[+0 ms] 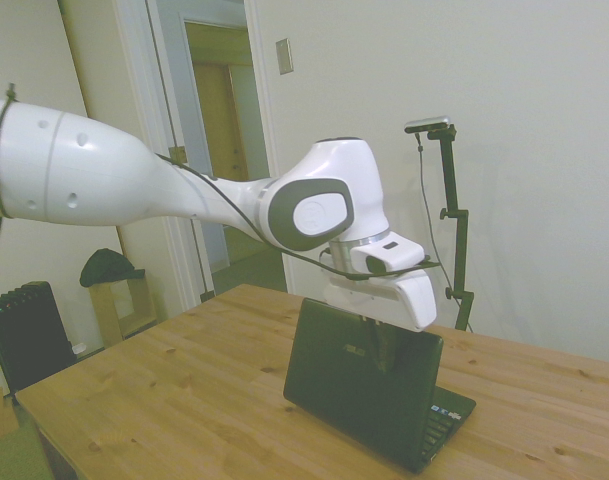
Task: Close the laptop
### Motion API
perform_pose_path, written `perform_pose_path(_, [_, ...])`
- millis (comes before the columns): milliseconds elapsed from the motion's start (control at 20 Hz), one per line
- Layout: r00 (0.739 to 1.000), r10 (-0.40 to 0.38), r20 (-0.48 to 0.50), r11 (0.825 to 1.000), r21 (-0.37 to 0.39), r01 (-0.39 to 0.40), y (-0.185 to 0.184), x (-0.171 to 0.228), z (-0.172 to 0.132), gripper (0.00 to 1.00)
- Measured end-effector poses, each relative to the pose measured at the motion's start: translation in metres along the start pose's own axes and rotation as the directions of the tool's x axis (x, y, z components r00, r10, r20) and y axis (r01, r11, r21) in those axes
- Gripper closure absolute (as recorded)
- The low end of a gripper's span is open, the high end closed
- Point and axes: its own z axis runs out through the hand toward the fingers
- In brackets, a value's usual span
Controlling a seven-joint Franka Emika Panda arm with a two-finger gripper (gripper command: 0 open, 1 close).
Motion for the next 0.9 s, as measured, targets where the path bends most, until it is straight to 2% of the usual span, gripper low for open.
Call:
perform_pose_path(350, [1.000,0.020,0.018,0.999,-0.036,-0.020,-0.027,0.035,0.056,1.00])
perform_pose_path(600, [0.999,0.035,0.032,0.997,-0.067,-0.033,-0.029,0.050,0.095,1.00])
perform_pose_path(700, [0.999,0.040,0.023,0.998,-0.051,-0.038,-0.027,0.055,0.088,1.00])
perform_pose_path(850, [1.000,0.028,-0.009,1.000,0.005,-0.028,-0.026,0.050,0.039,1.00])
perform_pose_path(900, [1.000,0.012,-0.016,1.000,0.027,-0.012,-0.025,0.043,0.015,0.00])
